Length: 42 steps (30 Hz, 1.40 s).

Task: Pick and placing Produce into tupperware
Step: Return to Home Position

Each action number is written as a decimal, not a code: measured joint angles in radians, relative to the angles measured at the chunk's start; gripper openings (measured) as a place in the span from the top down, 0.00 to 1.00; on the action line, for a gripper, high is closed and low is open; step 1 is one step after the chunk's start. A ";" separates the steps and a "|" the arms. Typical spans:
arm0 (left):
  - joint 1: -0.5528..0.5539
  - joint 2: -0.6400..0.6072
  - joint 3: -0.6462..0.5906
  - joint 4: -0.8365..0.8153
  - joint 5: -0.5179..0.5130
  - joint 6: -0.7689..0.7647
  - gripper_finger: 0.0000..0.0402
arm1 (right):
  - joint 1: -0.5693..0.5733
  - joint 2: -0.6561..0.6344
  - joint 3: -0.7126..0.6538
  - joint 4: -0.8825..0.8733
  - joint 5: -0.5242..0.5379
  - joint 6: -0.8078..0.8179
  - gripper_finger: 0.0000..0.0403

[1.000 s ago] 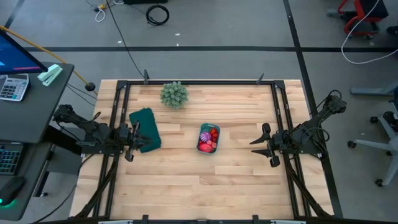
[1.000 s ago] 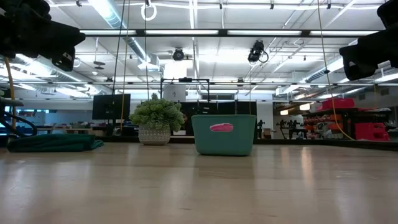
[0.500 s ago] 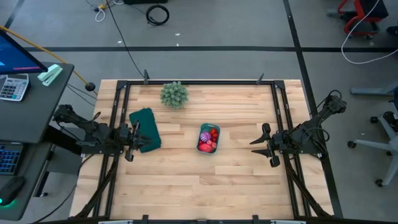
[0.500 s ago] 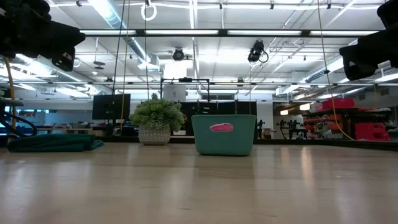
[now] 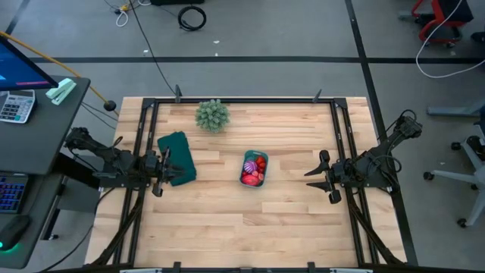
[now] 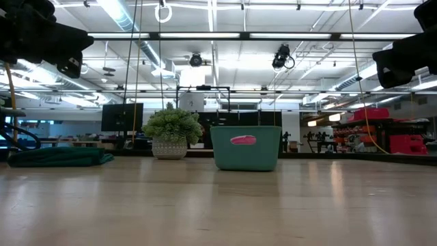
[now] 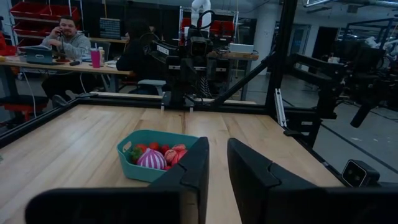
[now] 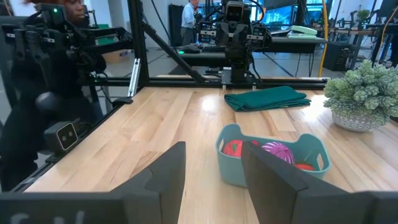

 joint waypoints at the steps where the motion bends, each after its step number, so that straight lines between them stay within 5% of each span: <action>1: 0.000 0.000 0.000 0.000 0.000 0.000 0.84 | 0.000 0.000 0.000 0.000 0.000 0.000 0.59; 42: 0.000 0.000 0.000 0.000 0.000 0.000 0.82 | 0.000 0.000 0.000 0.000 0.000 0.000 0.59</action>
